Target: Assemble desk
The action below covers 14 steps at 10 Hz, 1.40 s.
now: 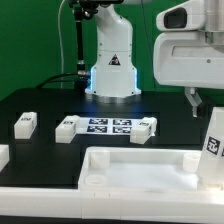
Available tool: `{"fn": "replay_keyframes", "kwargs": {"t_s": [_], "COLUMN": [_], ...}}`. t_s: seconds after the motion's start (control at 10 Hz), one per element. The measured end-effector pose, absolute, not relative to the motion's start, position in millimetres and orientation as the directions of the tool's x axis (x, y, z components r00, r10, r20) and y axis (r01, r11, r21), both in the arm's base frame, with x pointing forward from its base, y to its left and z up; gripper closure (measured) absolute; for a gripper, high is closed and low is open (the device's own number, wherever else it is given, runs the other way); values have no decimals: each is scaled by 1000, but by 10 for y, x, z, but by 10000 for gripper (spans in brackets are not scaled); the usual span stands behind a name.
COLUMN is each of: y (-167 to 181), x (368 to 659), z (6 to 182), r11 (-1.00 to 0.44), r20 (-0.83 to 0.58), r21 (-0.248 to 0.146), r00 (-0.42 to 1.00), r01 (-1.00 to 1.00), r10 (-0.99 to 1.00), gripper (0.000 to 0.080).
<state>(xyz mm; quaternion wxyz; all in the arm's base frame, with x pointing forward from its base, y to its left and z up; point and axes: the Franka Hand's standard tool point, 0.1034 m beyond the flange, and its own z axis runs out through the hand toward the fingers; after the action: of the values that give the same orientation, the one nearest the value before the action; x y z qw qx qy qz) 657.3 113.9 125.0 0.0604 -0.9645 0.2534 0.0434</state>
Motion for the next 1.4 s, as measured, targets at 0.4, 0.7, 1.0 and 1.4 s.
{"fn": "replay_keyframes", "kwargs": {"t_s": [0.4,0.7,1.0,1.4], "y": [1142,1128,1130,1088], "x": [6573,6578,6580,6593], "z": [1239,1221,1214,1223], "r11": [-995,-980,-955,-956], "r20": [-51,-30,-22,-21], "r21": [-70,-68,-71,-65], "r00": [997,982,957,958], "r01": [-66,186,287,284], "r10": [-62,189,290,286], "gripper": [151,151,288,491]}}
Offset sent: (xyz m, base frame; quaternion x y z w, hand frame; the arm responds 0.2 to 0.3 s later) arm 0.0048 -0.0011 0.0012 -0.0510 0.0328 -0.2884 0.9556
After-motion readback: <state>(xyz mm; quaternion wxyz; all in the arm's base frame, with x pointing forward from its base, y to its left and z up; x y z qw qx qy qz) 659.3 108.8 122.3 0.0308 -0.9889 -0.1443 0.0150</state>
